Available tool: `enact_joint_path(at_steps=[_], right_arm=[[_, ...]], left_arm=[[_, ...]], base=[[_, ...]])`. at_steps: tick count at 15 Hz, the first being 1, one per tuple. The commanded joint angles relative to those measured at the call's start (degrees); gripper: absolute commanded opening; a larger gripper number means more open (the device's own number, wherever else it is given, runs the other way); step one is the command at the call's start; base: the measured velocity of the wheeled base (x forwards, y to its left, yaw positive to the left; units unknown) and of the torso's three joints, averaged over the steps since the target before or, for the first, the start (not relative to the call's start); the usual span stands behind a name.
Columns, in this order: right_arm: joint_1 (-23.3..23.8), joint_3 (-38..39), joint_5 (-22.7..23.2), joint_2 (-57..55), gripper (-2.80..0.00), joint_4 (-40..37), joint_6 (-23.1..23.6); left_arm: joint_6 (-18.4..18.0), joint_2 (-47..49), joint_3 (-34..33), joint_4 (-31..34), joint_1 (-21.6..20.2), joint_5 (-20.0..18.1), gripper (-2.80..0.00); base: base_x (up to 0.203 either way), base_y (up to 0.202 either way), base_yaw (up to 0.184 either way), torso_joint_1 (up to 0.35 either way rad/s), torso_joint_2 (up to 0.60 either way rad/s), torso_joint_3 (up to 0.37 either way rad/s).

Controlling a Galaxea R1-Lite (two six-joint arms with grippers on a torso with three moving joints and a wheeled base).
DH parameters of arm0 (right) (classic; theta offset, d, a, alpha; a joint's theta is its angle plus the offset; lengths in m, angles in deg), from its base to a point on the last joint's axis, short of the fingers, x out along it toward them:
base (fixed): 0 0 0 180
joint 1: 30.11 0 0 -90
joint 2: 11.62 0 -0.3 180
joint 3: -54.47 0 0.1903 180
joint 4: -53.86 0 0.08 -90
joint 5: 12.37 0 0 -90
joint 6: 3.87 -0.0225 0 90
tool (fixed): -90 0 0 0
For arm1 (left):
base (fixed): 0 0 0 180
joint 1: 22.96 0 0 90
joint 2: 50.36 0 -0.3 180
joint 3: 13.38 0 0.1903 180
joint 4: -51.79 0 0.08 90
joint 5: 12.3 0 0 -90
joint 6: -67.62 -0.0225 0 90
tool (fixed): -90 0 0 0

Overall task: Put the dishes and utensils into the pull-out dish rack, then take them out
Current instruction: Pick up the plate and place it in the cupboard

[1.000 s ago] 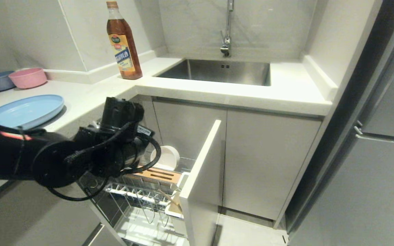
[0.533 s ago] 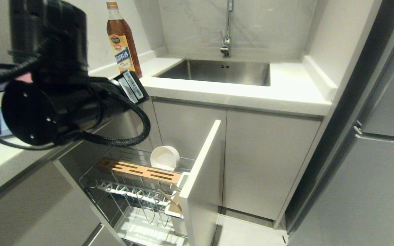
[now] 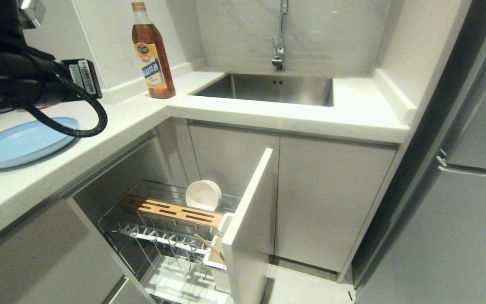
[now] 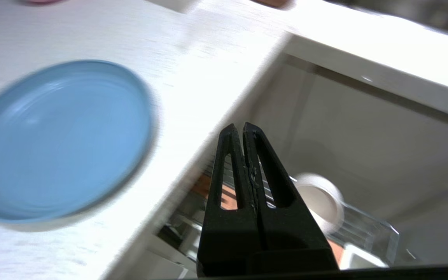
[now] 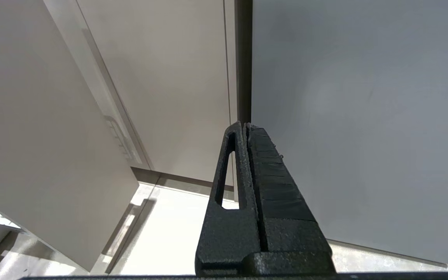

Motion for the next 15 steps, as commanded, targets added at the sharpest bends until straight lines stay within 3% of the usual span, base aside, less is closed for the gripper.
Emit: enact_joint_path(at_steps=[1,4,5,8,12,15], right_arm=[[0.0,0.0,0.0,0.0,-2.8,0.0,0.0],[0.0,0.0,0.0,0.0,-2.8,0.0,0.0],[0.0,0.0,0.0,0.0,-2.8,0.0,0.0],[0.0,0.0,0.0,0.0,-2.8,0.0,0.0],[0.0,0.0,0.0,0.0,-2.8,0.0,0.0],[0.0,0.0,0.0,0.0,-2.8,0.0,0.0]], left_arm=[[0.0,3.9,2.8,0.4,-3.0,1.0,-2.8],[0.1,9.4,6.5,3.7,-5.9,4.2,-2.8],[0.2,11.1,7.9,5.8,-7.0,4.5,0.0],[0.2,14.4,11.3,10.2,-9.6,7.2,0.0],[0.0,16.6,12.4,10.5,-11.8,10.4,0.0],[-0.1,19.2,14.0,11.2,-13.6,10.8,0.0]], base=[[0.0,0.0,0.0,0.0,0.0,0.0],[0.0,0.0,0.0,0.0,0.0,0.0],[0.0,0.0,0.0,0.0,0.0,0.0],[0.0,0.0,0.0,0.0,0.0,0.0],[0.0,0.0,0.0,0.0,0.0,0.0],[0.0,0.0,0.0,0.0,0.0,0.0]])
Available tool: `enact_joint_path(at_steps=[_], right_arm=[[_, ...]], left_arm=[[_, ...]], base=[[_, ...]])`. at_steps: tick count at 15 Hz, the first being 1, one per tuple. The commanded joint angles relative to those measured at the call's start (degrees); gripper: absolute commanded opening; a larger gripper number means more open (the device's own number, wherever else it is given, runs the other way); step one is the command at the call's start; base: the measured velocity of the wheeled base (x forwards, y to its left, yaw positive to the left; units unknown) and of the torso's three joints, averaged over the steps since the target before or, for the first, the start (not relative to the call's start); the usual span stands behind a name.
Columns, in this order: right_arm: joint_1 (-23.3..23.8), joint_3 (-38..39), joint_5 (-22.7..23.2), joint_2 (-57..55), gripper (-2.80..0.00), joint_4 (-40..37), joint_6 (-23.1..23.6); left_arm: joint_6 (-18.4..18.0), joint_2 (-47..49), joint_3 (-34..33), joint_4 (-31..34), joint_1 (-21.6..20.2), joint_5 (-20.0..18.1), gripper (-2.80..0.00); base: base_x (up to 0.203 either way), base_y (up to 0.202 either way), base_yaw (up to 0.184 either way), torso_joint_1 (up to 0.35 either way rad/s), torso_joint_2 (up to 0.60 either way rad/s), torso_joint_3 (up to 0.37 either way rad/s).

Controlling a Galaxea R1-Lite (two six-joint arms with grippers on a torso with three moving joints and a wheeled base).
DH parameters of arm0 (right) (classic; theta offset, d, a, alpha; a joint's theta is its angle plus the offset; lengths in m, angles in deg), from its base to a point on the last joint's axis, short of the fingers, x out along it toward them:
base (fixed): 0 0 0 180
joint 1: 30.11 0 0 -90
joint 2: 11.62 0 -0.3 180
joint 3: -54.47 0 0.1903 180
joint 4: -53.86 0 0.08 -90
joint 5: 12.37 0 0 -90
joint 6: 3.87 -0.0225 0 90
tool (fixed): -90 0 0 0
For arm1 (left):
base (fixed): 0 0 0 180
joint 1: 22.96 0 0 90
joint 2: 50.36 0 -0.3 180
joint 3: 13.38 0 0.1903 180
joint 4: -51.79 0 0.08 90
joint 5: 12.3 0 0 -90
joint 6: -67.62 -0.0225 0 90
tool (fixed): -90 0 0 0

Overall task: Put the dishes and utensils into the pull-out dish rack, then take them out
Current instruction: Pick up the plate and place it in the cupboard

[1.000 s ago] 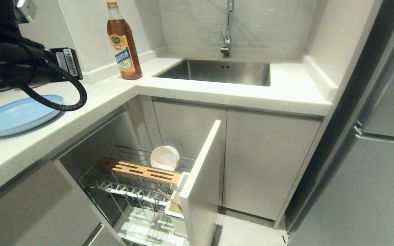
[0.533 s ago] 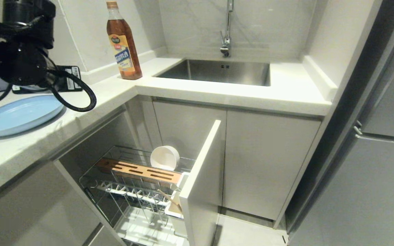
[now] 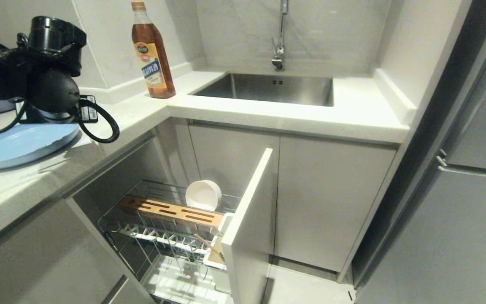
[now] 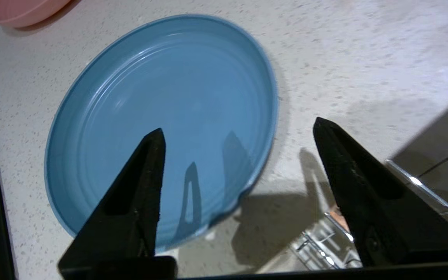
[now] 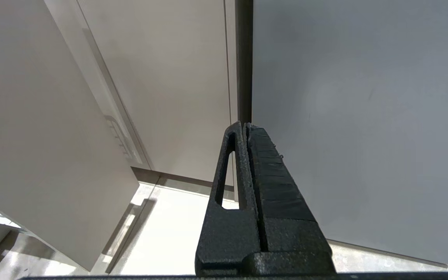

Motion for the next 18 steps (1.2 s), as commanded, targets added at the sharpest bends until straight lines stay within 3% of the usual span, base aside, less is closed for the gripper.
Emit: enact_joint_path(at_steps=[1,18], right_arm=[[0.0,0.0,0.0,0.0,-2.8,0.0,0.0],[0.0,0.0,0.0,0.0,-2.8,0.0,0.0]], left_arm=[[0.1,2.8,1.4,1.3,-1.1,0.0,0.0],[0.4,7.4,3.9,3.5,-5.1,-0.8,0.0]], base=[[0.0,0.0,0.0,0.0,0.0,0.0],[0.0,0.0,0.0,0.0,0.0,0.0]])
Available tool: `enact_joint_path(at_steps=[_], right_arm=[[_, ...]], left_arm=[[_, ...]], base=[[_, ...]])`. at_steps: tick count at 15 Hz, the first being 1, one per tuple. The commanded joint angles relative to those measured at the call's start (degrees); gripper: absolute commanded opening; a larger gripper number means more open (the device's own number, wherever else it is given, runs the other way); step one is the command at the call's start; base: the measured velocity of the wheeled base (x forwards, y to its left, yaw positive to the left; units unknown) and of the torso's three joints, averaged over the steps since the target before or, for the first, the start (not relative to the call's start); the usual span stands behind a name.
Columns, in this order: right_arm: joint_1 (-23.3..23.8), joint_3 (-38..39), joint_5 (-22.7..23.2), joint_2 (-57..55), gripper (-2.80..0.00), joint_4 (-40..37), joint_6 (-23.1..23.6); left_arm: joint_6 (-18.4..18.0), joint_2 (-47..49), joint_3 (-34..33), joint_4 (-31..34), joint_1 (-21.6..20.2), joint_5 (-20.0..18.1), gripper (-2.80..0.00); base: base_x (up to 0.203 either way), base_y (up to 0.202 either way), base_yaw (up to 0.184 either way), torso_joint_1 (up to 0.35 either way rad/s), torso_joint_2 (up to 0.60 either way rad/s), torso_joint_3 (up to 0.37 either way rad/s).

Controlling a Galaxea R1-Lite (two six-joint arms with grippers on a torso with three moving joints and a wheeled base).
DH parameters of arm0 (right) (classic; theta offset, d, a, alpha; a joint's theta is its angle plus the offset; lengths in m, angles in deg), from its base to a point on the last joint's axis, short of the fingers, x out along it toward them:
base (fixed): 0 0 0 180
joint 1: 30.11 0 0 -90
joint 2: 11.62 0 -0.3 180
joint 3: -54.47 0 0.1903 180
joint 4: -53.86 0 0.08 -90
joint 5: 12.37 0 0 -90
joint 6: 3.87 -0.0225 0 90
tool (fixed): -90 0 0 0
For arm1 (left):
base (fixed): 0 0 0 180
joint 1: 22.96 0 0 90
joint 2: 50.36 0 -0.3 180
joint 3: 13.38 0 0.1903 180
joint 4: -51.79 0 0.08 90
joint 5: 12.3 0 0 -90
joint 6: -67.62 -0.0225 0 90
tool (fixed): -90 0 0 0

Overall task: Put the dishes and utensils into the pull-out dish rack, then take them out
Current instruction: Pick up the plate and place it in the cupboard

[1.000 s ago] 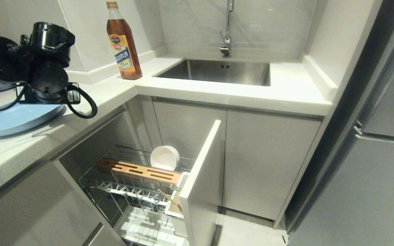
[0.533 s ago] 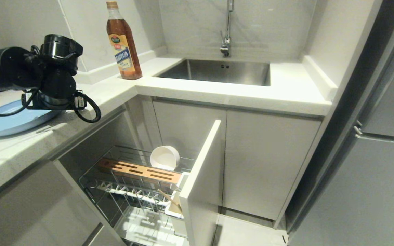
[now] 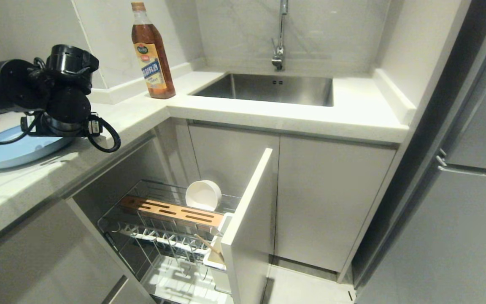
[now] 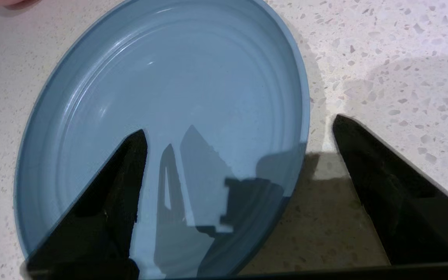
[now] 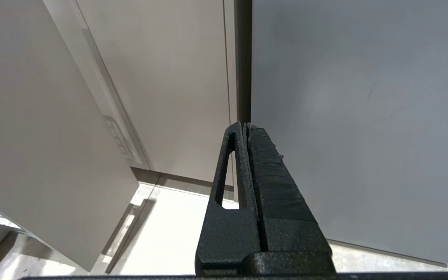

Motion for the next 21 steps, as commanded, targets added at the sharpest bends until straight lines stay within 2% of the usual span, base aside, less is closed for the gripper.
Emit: enact_joint_path(at_steps=[1,9,13,15,17,19,21], right_arm=[[0.0,0.0,0.0,0.0,-2.8,0.0,0.0],[0.0,0.0,0.0,0.0,-2.8,0.0,0.0],[0.0,0.0,0.0,0.0,-2.8,0.0,0.0],[0.0,0.0,0.0,0.0,-2.8,0.0,0.0],[0.0,0.0,0.0,0.0,-2.8,0.0,0.0],[0.0,0.0,0.0,0.0,-2.8,0.0,0.0],[0.0,0.0,0.0,0.0,-2.8,0.0,0.0]], left_arm=[[0.0,0.3,0.0,0.3,-0.2,0.3,-2.8],[0.2,-0.5,-0.1,0.3,-0.3,0.2,-2.8],[0.4,-5.3,-3.5,0.0,0.4,0.2,-2.8],[0.8,-8.3,-2.5,-1.6,1.7,0.2,-2.8],[3.7,-10.9,-2.1,-10.7,3.7,0.0,-2.8],[4.6,-14.1,-2.3,-20.6,6.3,-1.2,-2.8],[4.7,-16.4,-2.5,-25.2,9.8,-2.3,-2.8]], base=[[0.0,0.0,0.0,0.0,0.0,0.0],[0.0,0.0,0.0,0.0,0.0,0.0],[0.0,0.0,0.0,0.0,0.0,0.0],[0.0,0.0,0.0,0.0,0.0,0.0],[0.0,0.0,0.0,0.0,0.0,0.0],[0.0,0.0,0.0,0.0,0.0,0.0],[0.0,0.0,0.0,0.0,0.0,0.0]])
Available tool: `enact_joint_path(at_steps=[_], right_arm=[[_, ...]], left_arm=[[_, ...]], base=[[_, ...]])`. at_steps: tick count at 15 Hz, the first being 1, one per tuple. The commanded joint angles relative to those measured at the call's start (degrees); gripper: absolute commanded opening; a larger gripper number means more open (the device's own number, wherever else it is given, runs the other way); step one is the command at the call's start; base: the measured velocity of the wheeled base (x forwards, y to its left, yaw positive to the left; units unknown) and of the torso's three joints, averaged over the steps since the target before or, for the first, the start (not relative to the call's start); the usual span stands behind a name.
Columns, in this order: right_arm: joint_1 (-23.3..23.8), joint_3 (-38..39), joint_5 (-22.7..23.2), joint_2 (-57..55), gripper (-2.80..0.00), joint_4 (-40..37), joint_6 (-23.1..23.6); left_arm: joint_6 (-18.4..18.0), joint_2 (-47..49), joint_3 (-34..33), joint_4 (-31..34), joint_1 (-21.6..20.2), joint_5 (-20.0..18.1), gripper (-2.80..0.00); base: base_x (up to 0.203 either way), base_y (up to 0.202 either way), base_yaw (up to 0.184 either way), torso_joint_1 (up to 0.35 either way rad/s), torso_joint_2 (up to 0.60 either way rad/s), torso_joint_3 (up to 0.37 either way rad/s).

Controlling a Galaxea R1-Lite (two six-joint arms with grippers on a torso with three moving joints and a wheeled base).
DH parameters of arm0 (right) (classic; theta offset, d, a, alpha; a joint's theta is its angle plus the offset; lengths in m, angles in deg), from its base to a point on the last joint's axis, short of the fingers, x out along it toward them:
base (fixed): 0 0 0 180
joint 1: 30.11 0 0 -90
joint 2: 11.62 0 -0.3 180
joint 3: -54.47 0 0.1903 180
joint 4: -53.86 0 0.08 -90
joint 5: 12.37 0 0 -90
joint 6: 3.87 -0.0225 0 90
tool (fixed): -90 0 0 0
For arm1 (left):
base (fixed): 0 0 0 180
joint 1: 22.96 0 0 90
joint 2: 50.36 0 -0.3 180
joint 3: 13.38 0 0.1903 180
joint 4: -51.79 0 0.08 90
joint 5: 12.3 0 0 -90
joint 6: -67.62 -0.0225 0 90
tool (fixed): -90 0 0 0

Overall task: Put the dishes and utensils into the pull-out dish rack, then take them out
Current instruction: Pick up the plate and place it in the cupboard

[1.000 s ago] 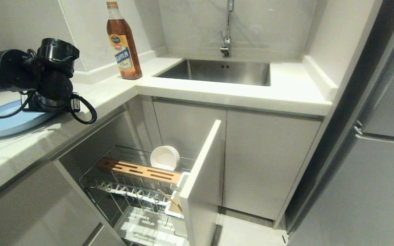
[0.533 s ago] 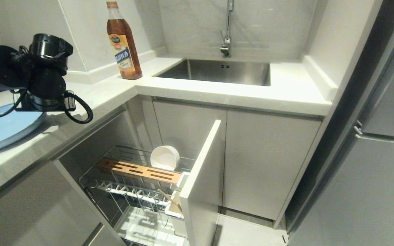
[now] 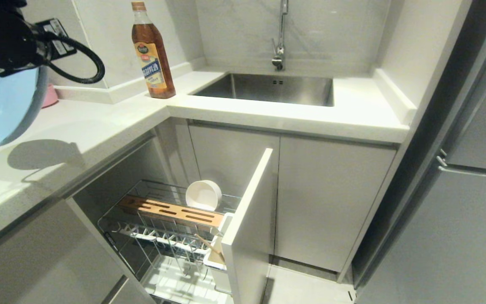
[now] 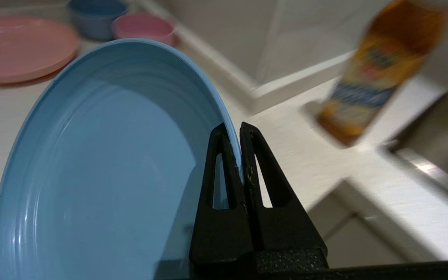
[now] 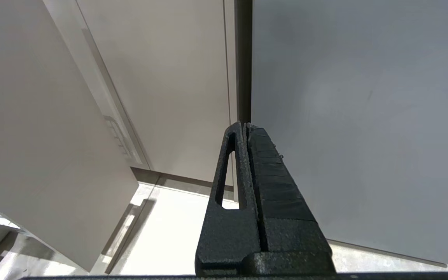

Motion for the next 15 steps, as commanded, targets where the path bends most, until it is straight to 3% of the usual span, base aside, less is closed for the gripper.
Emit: enact_joint_path(at_steps=[1,3,5,7,10,13,15], right_arm=[[0.0,0.0,0.0,0.0,-2.8,0.0,0.0],[0.0,0.0,0.0,0.0,-2.8,0.0,-0.1],[0.0,0.0,0.0,0.0,-2.8,0.0,-0.1],[0.0,0.0,0.0,0.0,-2.8,0.0,-0.1],[0.0,0.0,0.0,0.0,-2.8,0.0,-0.1],[0.0,0.0,0.0,0.0,-2.8,0.0,0.0],[0.0,0.0,0.0,0.0,-2.8,0.0,0.0]], left_arm=[[0.5,-3.3,-0.3,-0.9,4.1,0.2,-2.8],[5.2,-5.1,-1.9,-1.8,10.3,0.4,-2.8],[11.2,-7.2,-8.8,-6.5,16.1,0.3,-2.8],[15.6,-8.8,-16.9,-14.3,20.0,0.3,-2.8],[18.2,-10.6,-30.2,-31.9,27.0,0.5,-2.8],[19.6,-9.9,-40.8,-44.6,29.1,0.7,-2.8],[26.1,-7.7,-46.5,-48.6,29.4,1.4,-2.8]], base=[[0.0,0.0,0.0,0.0,0.0,0.0],[0.0,0.0,0.0,0.0,0.0,0.0],[0.0,0.0,0.0,0.0,0.0,0.0],[0.0,0.0,0.0,0.0,0.0,0.0],[0.0,0.0,0.0,0.0,0.0,0.0],[0.0,0.0,0.0,0.0,0.0,0.0],[0.0,0.0,0.0,0.0,0.0,0.0]])
